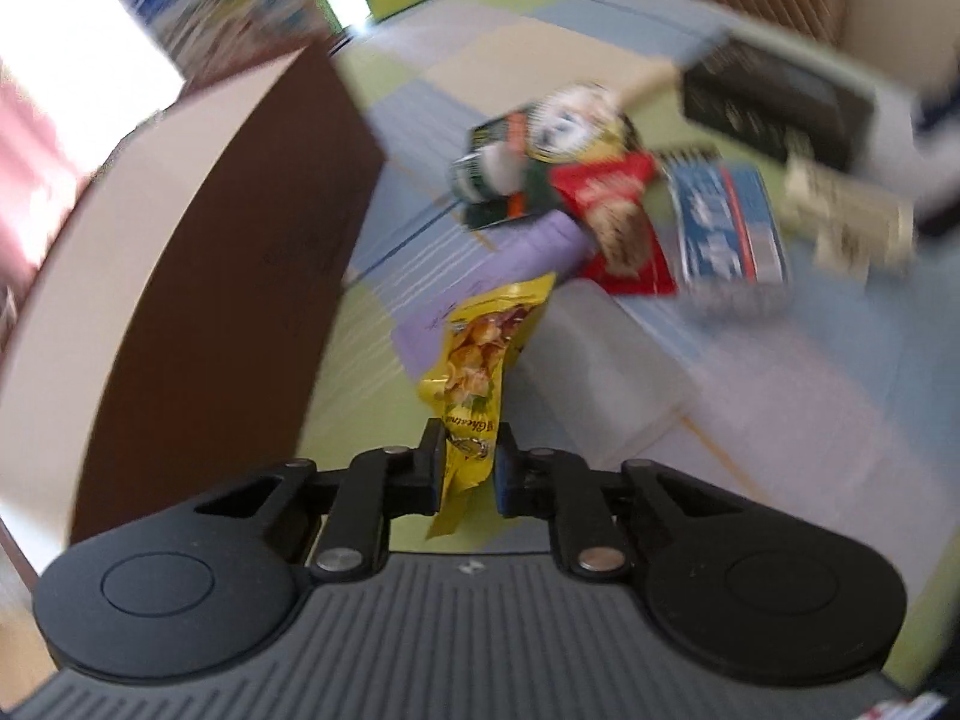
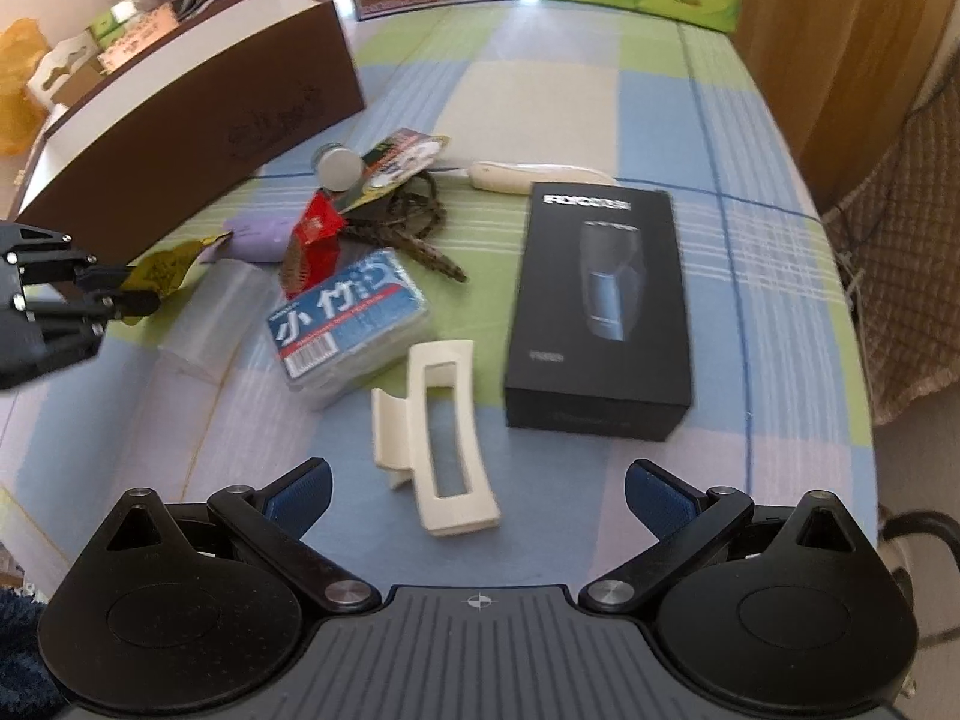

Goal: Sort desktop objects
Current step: 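Grasp the yellow snack bag with the left tool while the right tool grasps the white clip, then carry the yellow bag and white clip over the brown box with both tools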

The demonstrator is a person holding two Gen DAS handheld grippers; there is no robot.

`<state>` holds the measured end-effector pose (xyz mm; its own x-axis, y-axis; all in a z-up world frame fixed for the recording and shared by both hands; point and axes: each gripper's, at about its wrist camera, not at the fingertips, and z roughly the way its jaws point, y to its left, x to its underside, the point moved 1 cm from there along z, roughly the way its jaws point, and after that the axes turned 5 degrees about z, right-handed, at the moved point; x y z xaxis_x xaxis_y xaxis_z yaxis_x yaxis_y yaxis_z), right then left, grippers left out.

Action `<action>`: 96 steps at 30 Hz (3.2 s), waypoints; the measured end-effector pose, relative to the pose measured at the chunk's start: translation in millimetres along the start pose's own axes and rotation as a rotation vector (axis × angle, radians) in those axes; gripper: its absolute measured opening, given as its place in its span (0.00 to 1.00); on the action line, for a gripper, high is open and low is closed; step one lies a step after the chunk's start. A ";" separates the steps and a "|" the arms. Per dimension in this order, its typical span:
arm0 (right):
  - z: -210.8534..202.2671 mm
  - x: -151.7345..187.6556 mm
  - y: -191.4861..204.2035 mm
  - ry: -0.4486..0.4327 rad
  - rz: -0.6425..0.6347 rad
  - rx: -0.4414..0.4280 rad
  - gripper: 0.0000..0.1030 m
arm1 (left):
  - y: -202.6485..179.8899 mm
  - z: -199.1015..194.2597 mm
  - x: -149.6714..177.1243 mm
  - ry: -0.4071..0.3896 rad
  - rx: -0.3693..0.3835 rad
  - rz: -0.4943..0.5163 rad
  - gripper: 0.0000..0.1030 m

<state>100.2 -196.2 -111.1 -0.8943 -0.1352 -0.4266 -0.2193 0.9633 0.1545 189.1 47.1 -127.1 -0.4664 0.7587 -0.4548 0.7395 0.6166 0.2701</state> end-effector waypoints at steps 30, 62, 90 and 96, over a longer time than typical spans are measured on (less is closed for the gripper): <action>49.9 3.8 32.2 0.008 -0.211 0.006 0.40 | 57.6 14.2 23.6 0.107 0.077 -0.486 0.07; -18.1 -87.1 79.6 -0.186 -0.298 -0.243 0.38 | 77.0 -83.1 3.4 -0.098 -0.030 -0.602 0.06; 101.7 -264.4 211.0 -0.226 -0.567 -0.244 0.38 | 216.8 -22.3 6.7 -0.010 -0.208 -0.775 0.06; 143.6 -270.4 208.6 -0.147 -0.587 -0.194 0.38 | 226.2 12.7 8.6 0.092 -0.215 -0.722 0.06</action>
<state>352.2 74.7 -91.5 -0.5436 -0.5819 -0.6049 -0.7361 0.6768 0.0105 358.6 190.4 -80.7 -0.8446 0.1600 -0.5109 0.1289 0.9870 0.0960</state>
